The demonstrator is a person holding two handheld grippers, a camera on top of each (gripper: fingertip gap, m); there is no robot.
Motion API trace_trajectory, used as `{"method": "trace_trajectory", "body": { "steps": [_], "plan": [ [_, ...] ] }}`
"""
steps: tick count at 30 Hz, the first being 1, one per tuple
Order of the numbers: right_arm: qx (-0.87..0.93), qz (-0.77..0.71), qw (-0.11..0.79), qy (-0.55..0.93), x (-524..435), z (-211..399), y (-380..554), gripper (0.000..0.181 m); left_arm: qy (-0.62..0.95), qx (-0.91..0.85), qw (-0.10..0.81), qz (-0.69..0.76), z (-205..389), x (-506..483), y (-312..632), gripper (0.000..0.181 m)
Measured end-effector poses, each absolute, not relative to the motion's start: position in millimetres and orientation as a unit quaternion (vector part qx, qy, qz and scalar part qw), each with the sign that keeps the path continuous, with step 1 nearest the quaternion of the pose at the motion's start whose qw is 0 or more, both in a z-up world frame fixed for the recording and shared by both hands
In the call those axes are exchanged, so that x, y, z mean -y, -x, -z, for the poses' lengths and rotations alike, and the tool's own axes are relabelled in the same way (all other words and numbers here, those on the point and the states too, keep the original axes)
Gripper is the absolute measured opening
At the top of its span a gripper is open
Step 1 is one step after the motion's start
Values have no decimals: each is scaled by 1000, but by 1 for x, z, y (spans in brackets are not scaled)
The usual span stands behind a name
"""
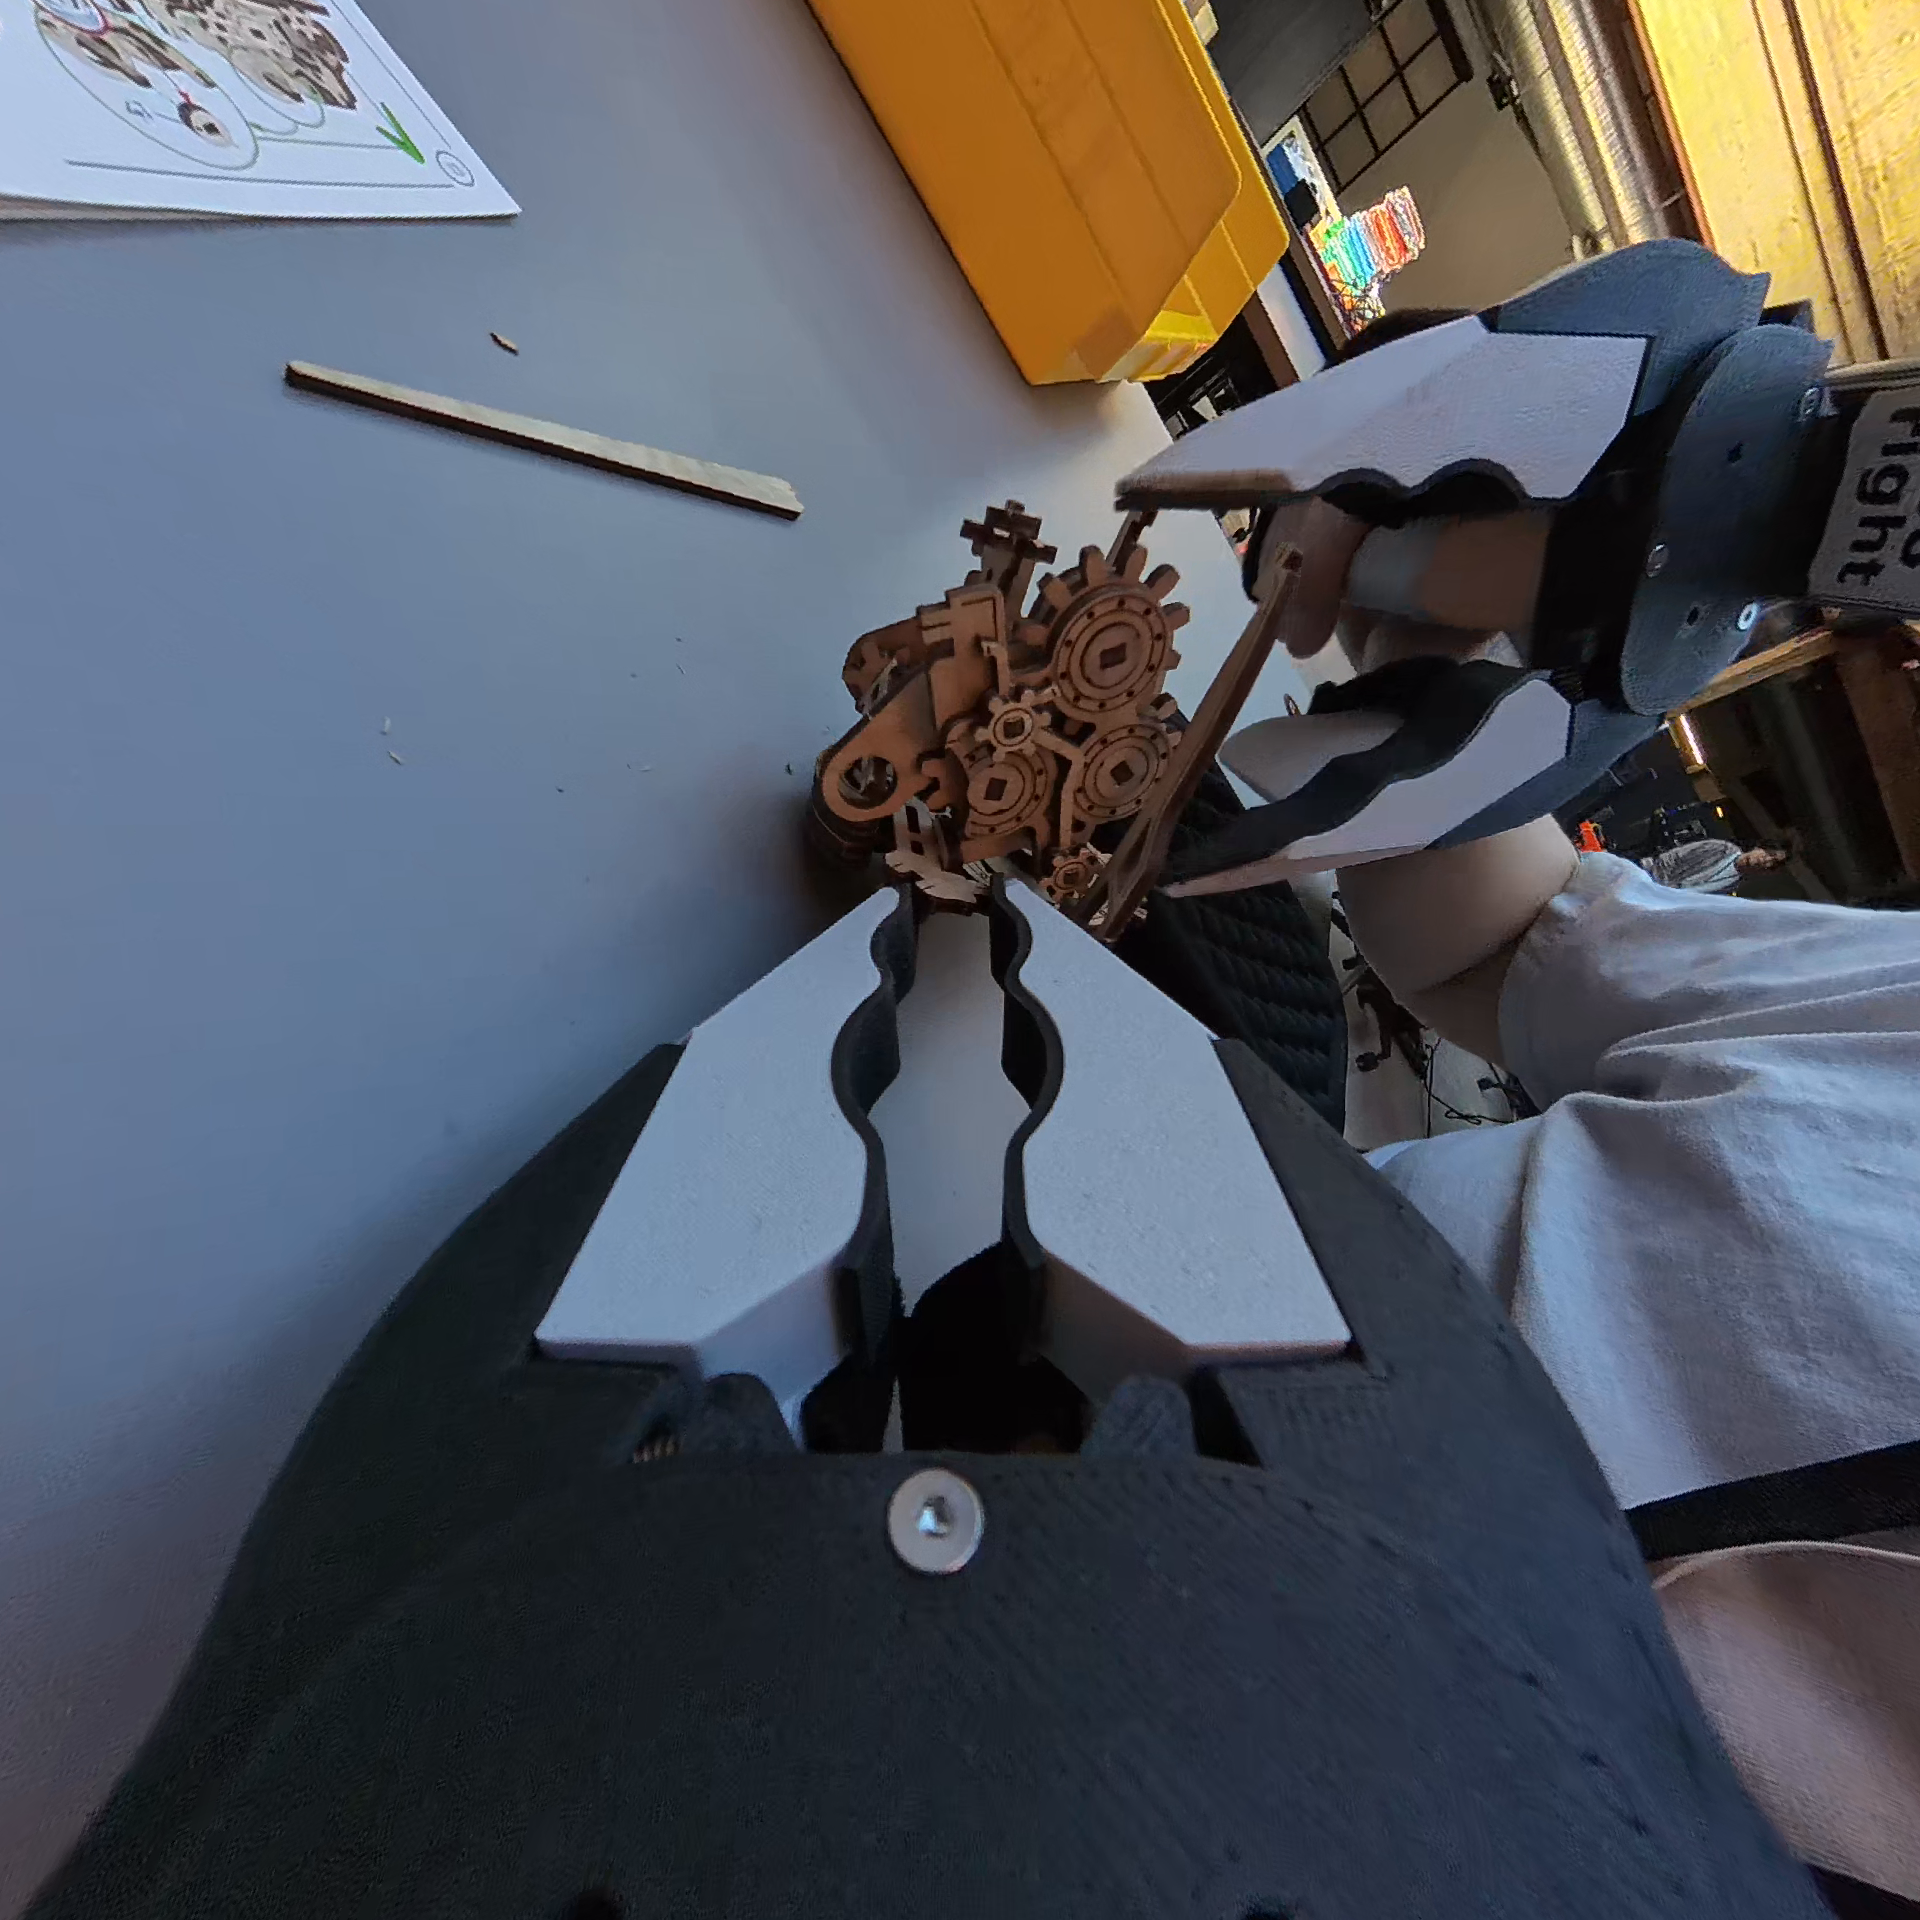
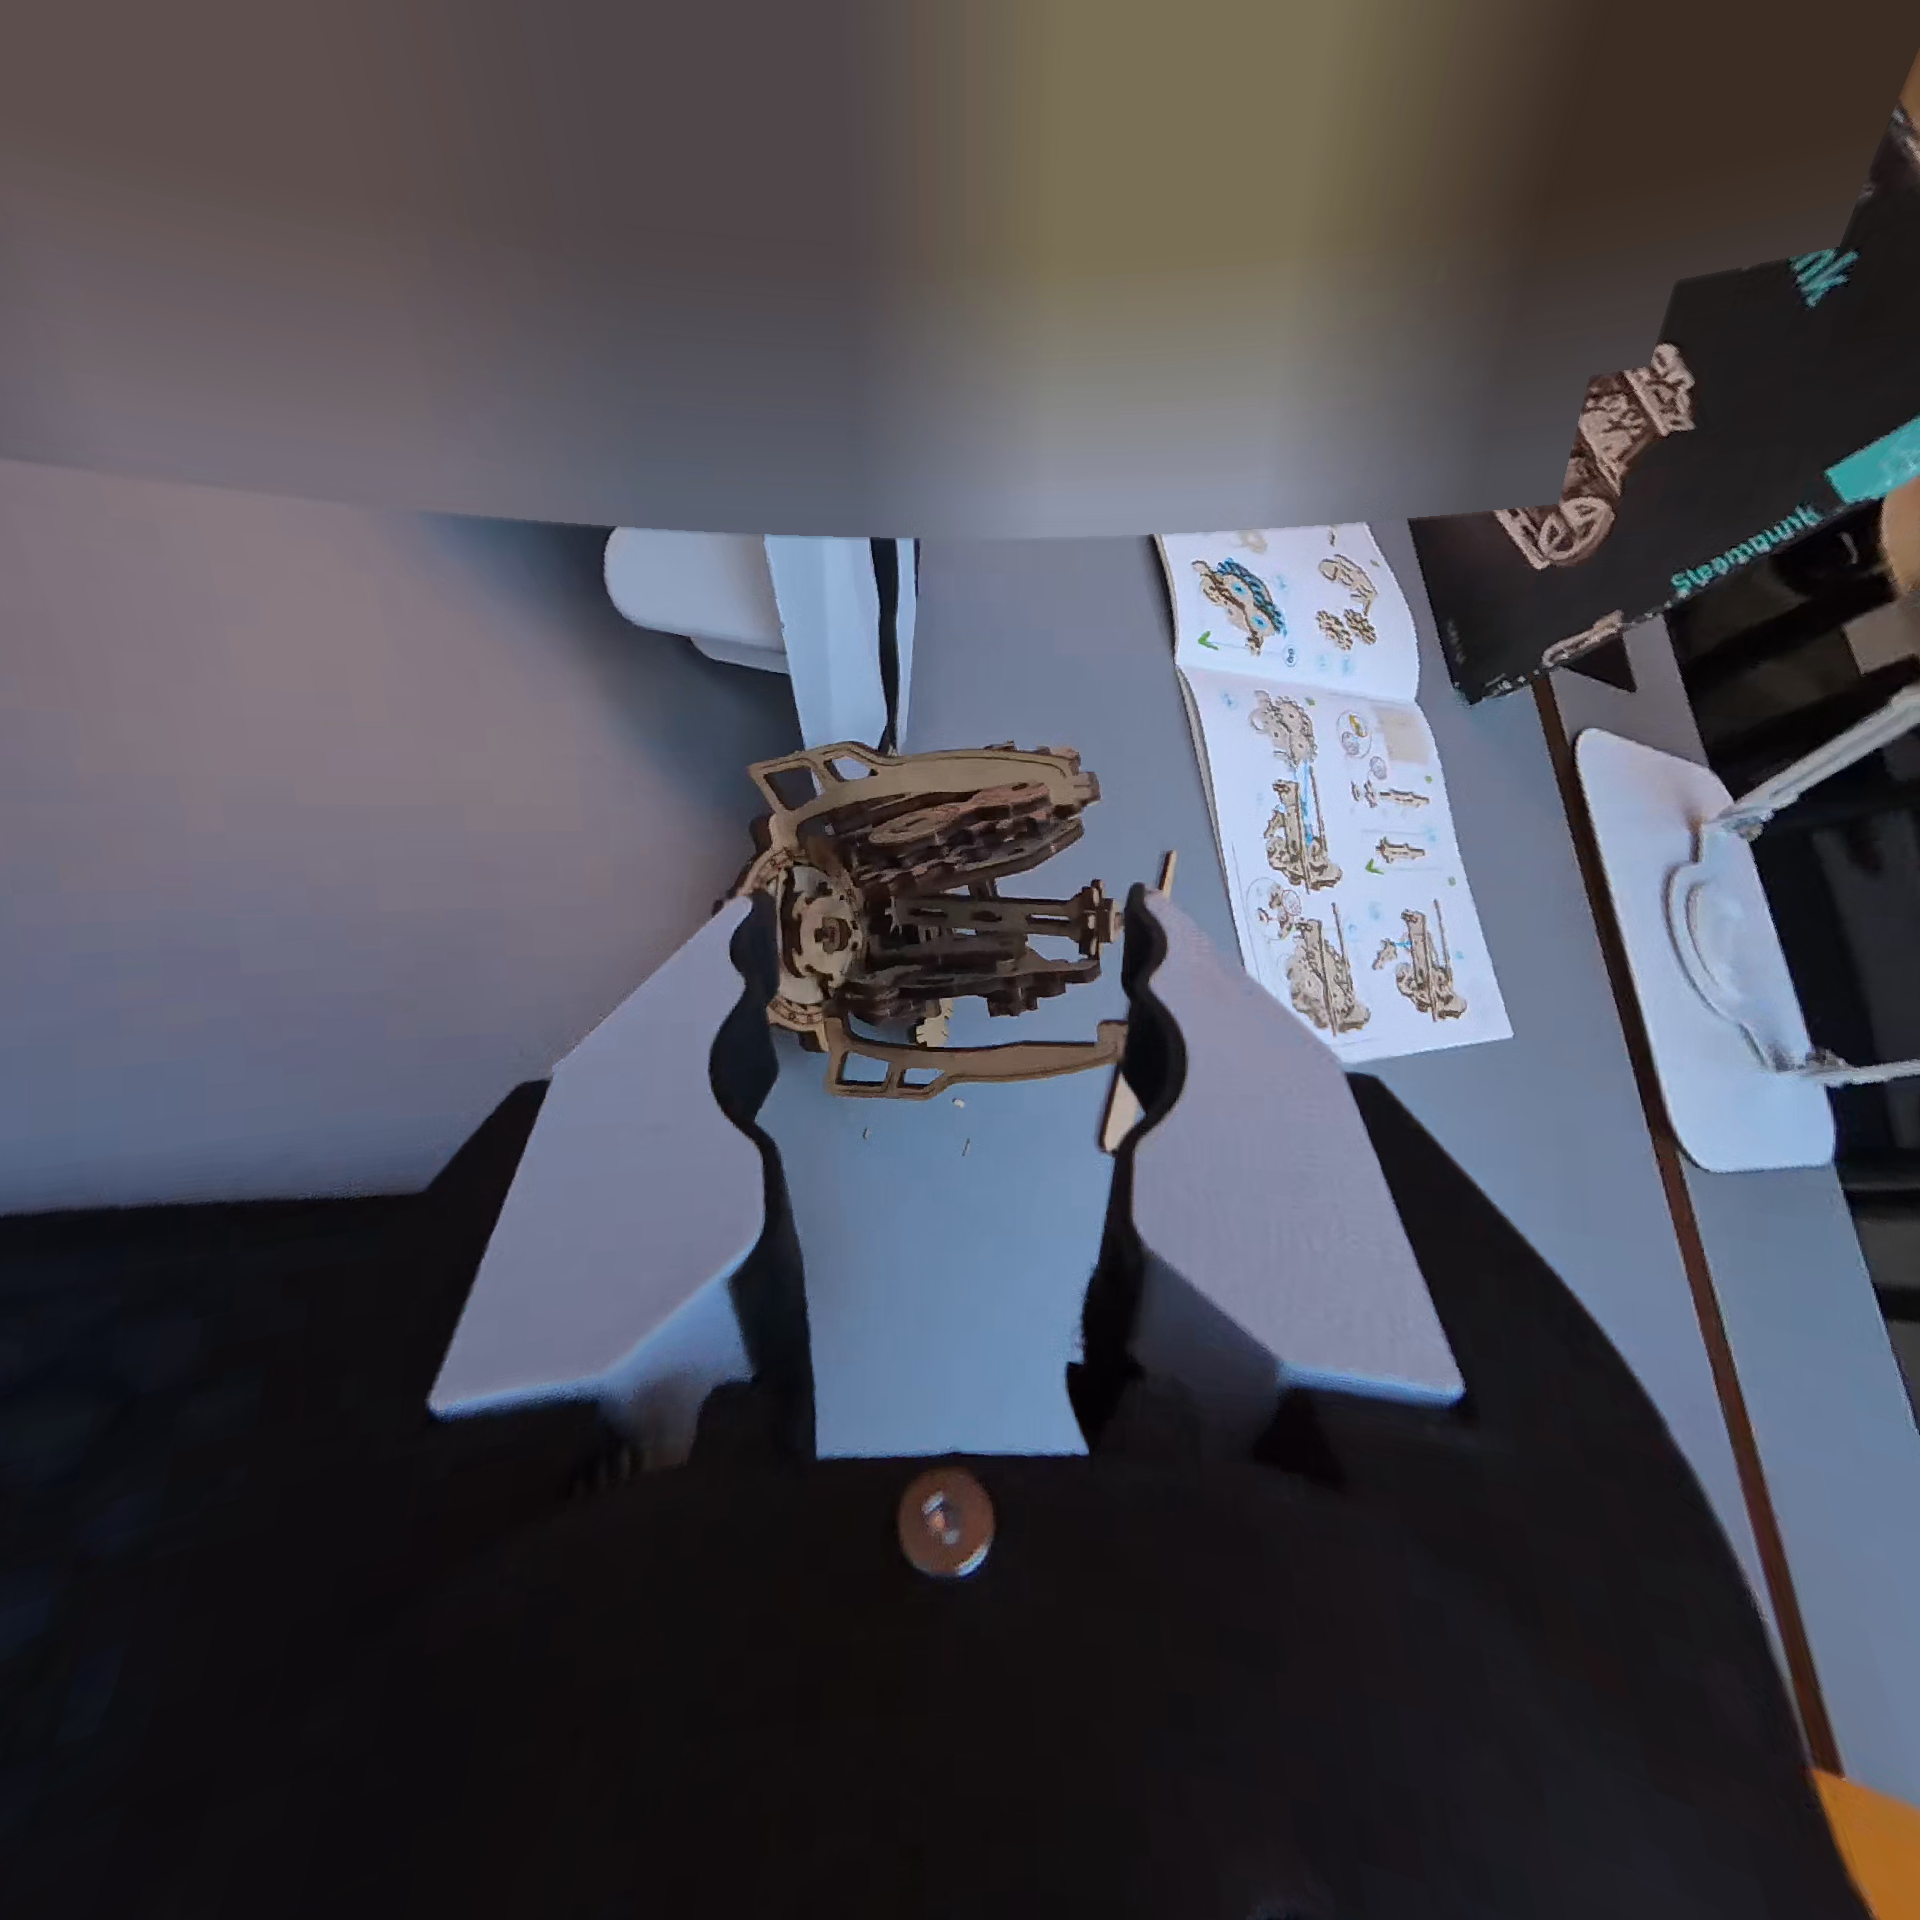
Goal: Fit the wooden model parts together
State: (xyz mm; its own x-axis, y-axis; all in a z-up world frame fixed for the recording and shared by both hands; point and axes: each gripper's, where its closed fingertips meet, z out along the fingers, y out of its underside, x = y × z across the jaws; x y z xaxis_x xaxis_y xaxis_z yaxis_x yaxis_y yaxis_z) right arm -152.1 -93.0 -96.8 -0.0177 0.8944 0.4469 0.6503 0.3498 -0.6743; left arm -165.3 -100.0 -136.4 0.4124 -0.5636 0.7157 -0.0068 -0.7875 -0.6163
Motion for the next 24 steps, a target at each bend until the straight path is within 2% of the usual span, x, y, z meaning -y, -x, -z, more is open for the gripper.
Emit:
{"method": "trace_trajectory", "body": {
  "steps": [10,24],
  "plan": [
    [753,-103,443,476,86,98,161,58,793,-178,267,518,136,101,165,12],
    [651,-203,518,517,91,79,139,58,792,-172,260,525,136,100,165,12]
  ]
}}
